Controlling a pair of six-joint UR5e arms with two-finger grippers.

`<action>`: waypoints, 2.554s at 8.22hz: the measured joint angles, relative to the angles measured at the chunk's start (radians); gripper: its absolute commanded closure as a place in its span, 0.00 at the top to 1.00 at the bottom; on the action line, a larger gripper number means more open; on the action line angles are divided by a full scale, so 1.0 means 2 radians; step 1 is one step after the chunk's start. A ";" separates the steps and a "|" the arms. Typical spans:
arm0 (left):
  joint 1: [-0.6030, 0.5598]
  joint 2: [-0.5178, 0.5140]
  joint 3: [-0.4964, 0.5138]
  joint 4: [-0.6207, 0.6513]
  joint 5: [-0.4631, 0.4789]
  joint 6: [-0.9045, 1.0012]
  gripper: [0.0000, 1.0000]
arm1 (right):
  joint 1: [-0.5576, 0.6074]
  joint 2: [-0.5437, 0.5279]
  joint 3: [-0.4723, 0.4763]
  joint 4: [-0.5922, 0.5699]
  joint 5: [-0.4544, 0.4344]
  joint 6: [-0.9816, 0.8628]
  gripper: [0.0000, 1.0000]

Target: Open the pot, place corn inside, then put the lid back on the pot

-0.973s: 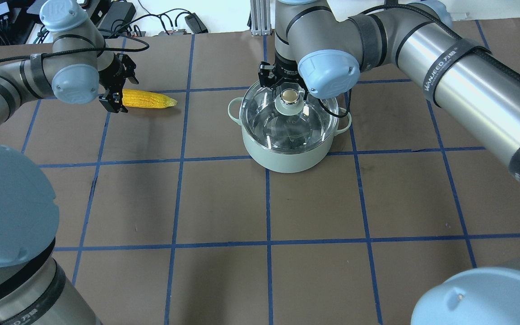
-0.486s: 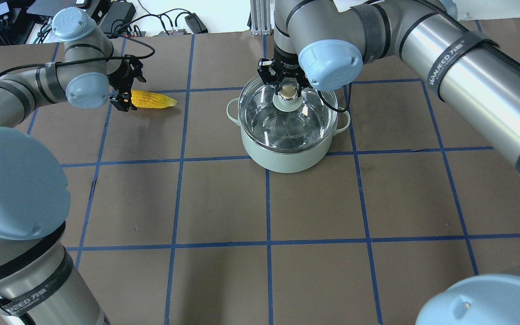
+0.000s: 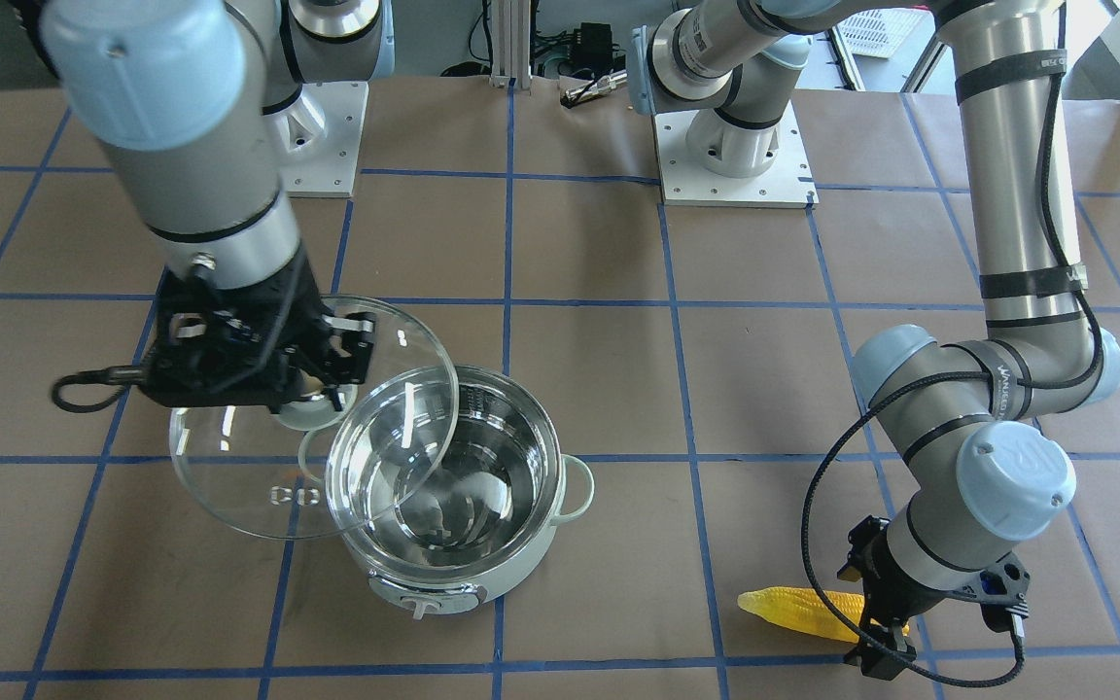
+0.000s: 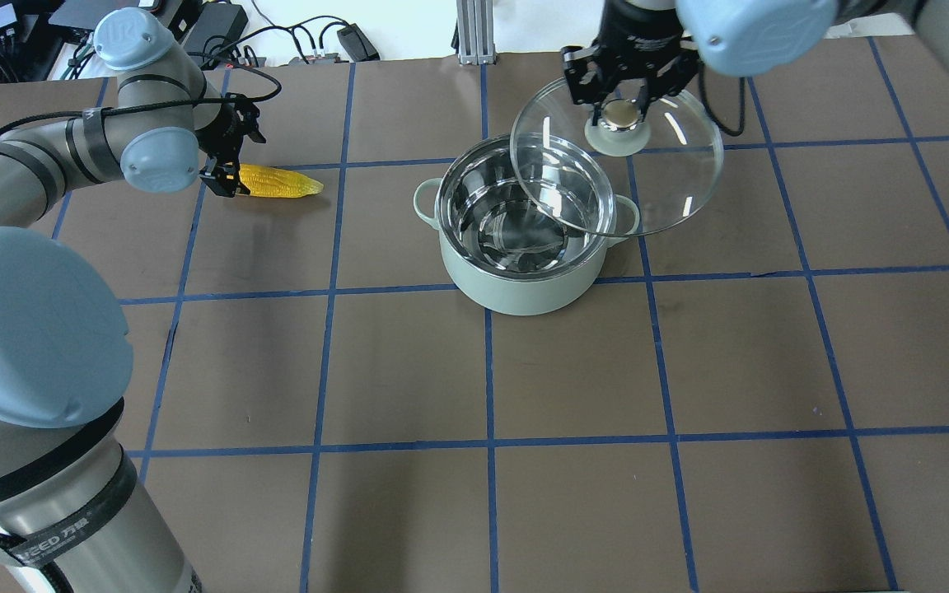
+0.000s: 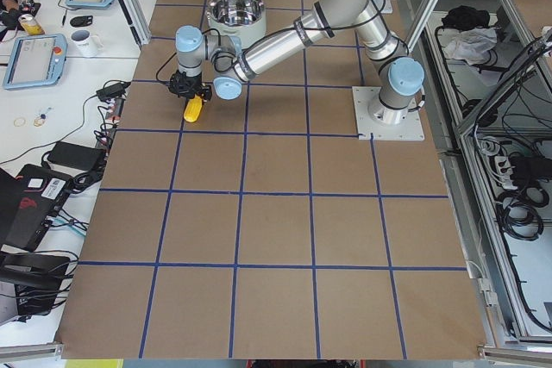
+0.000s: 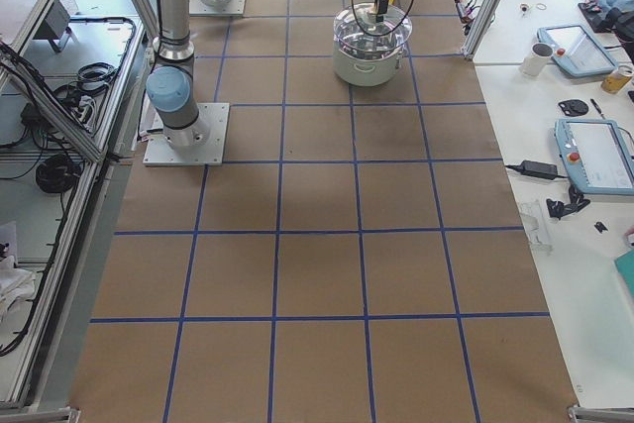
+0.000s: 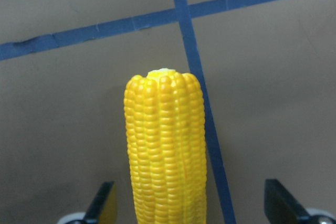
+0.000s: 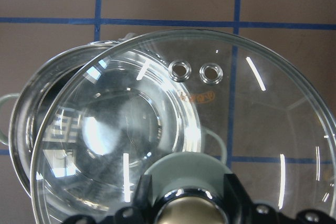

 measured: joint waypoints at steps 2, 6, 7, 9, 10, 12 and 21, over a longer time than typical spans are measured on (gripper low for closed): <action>0.000 -0.003 0.000 -0.001 -0.001 0.000 1.00 | -0.078 -0.041 0.000 0.041 -0.005 -0.126 0.25; 0.000 -0.016 0.000 -0.003 -0.001 -0.003 0.23 | -0.221 -0.073 0.004 0.077 -0.001 -0.314 0.23; 0.000 -0.018 0.000 -0.004 -0.001 -0.011 0.00 | -0.236 -0.074 0.006 0.077 0.000 -0.334 0.23; 0.000 -0.021 0.000 -0.004 -0.011 -0.026 0.00 | -0.251 -0.073 0.011 0.076 0.001 -0.351 0.23; 0.000 -0.019 0.000 -0.005 -0.026 -0.030 0.00 | -0.254 -0.072 0.013 0.076 0.002 -0.353 0.22; 0.000 -0.004 0.001 -0.010 -0.038 -0.034 0.00 | -0.255 -0.072 0.016 0.076 0.002 -0.356 0.22; -0.189 0.126 -0.003 -0.035 0.003 -0.146 0.00 | -0.255 -0.072 0.017 0.076 0.003 -0.366 0.22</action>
